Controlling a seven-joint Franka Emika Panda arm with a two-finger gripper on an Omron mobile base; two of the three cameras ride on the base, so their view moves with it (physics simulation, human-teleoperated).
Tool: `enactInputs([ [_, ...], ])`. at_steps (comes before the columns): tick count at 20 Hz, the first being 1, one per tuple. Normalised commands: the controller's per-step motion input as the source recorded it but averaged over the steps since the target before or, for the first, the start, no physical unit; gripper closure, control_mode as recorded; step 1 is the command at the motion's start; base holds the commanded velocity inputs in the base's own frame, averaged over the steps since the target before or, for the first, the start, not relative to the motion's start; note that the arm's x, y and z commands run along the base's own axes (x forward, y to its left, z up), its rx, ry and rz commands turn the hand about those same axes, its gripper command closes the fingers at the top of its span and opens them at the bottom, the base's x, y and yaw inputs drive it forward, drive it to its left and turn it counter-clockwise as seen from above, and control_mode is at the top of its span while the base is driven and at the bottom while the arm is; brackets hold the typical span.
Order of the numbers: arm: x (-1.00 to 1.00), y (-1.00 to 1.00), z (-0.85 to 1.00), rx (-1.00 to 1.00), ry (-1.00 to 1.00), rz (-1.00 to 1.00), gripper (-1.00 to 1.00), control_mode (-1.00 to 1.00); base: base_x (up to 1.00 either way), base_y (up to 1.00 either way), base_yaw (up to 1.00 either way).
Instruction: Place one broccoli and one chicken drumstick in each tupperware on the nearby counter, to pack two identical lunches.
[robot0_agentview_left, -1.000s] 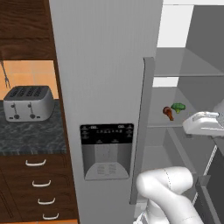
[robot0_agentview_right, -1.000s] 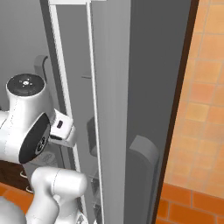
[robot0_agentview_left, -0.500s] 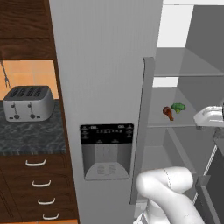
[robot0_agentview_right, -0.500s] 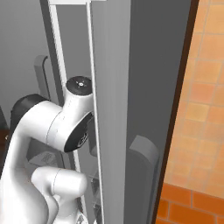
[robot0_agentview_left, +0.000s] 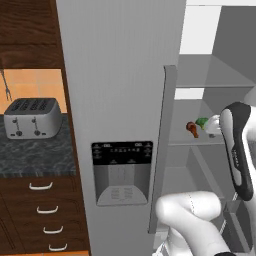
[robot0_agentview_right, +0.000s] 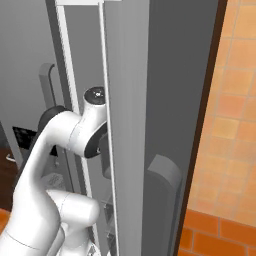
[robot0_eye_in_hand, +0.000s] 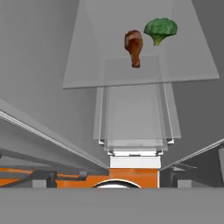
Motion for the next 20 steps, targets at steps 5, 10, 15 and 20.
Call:
enactInputs([
  [5,0.55,-0.4,-0.15,0.0,0.0,0.0,-1.0,-1.0,0.0,0.0,0.0],
  [10,0.43,-0.35,-0.21,0.0,0.0,0.0,-1.0,-1.0,0.0,0.0,0.0],
  [15,0.65,-0.04,-0.23,0.0,0.0,0.0,-1.0,-1.0,0.0,0.0,0.0],
  [20,0.42,0.01,-0.12,-0.04,0.0,0.0,-1.0,-1.0,0.0,0.0,0.0],
])
